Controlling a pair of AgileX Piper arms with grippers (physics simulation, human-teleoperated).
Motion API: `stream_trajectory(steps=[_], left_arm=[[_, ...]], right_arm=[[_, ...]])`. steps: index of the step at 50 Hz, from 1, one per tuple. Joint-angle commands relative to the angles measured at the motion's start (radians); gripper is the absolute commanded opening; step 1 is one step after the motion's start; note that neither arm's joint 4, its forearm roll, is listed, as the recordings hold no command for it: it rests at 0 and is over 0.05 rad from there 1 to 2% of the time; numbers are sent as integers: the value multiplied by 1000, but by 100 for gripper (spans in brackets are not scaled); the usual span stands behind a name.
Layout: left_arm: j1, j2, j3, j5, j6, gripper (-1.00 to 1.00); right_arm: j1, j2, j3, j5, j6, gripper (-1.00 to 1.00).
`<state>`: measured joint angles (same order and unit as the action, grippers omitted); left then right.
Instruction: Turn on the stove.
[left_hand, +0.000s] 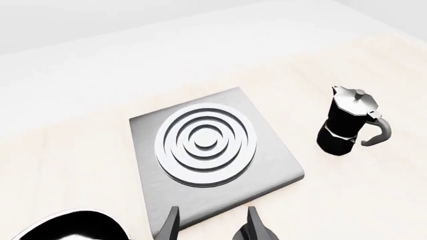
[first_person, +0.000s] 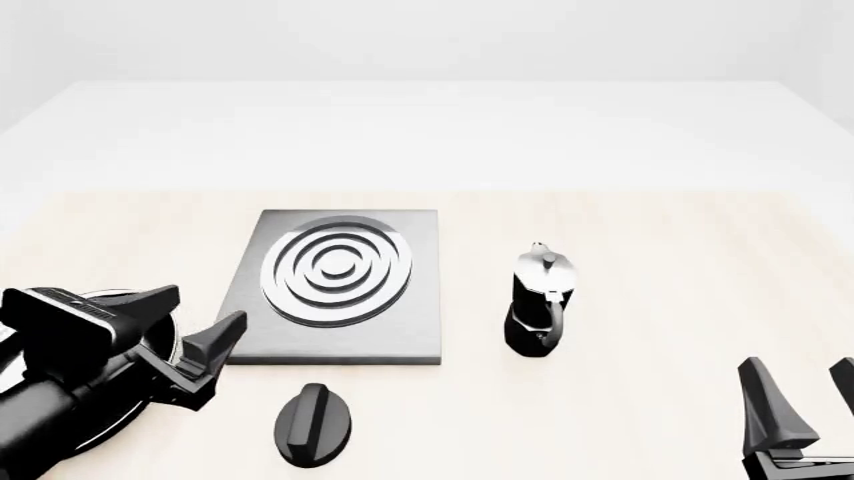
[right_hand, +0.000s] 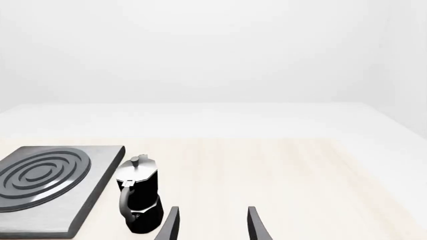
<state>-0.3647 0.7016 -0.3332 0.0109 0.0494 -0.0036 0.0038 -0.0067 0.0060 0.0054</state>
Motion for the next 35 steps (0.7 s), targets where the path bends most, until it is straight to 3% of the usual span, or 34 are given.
stream_trajectory(steps=[1,35], left_arm=[[-69,141,-37,-57,-37,100],[-122,467,31,-342,-146,100]], right_arm=[[0,1,1,-1,0,100],[-1,5,1,-5,1,100]])
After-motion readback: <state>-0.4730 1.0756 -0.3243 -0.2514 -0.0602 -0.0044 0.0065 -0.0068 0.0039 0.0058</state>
